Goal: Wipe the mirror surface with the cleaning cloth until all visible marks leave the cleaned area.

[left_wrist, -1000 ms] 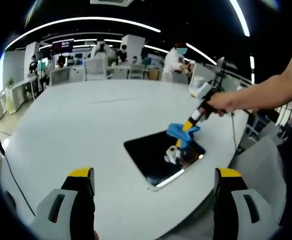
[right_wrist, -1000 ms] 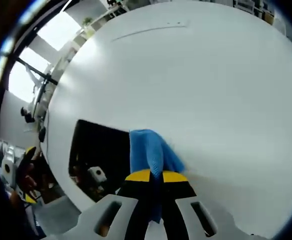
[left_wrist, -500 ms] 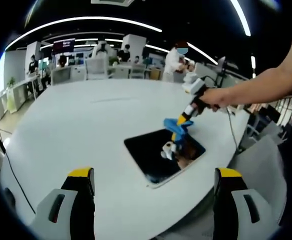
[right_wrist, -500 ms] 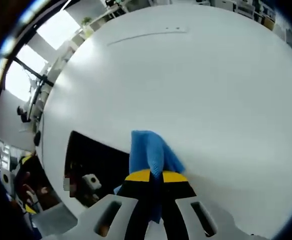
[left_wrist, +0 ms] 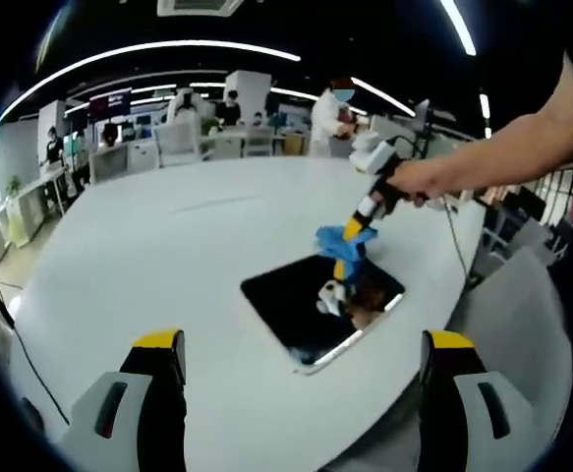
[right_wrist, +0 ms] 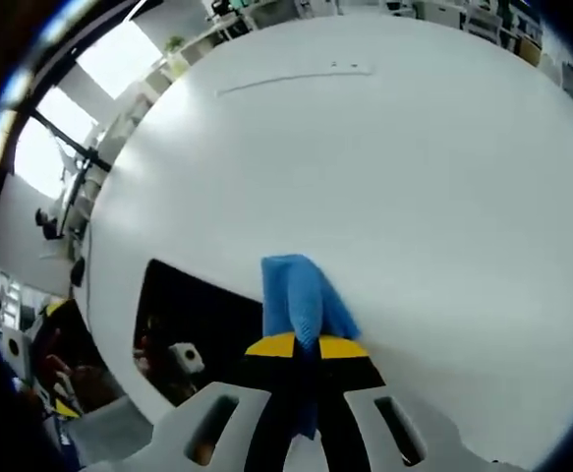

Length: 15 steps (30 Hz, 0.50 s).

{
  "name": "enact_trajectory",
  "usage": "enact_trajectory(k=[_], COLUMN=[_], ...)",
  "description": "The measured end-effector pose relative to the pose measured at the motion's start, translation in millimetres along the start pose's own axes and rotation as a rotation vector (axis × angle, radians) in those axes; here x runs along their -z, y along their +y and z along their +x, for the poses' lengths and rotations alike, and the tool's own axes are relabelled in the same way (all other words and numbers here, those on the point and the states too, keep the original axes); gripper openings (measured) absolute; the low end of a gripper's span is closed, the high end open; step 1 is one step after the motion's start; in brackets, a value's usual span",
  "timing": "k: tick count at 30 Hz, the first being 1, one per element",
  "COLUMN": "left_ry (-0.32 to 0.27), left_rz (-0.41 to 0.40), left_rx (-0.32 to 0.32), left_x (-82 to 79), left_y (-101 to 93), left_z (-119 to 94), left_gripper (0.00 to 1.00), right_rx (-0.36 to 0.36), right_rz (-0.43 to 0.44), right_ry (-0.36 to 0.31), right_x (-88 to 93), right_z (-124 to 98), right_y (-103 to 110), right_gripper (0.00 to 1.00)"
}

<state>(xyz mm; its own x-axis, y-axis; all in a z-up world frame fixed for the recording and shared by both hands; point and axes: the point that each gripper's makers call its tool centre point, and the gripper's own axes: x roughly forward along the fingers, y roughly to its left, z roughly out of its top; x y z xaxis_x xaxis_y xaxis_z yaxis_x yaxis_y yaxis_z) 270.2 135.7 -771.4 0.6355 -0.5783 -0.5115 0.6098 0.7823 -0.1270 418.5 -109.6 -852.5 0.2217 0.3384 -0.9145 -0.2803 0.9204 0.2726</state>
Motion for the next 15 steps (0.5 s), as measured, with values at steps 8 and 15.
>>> enact_trajectory(k=[8, 15], left_ry=[-0.013, -0.017], left_rz=[0.012, -0.001], left_rx=[-0.002, -0.003], left_x=[-1.1, 1.5], left_y=[7.3, 8.3], left_z=[-5, -6], left_gripper=[1.00, 1.00], right_rx=[0.020, 0.033], right_rz=[-0.006, 0.020], right_ry=[-0.024, -0.033], right_x=[-1.7, 5.7], right_z=[-24, -37], right_y=[-17, -36], right_gripper=[0.01, 0.01])
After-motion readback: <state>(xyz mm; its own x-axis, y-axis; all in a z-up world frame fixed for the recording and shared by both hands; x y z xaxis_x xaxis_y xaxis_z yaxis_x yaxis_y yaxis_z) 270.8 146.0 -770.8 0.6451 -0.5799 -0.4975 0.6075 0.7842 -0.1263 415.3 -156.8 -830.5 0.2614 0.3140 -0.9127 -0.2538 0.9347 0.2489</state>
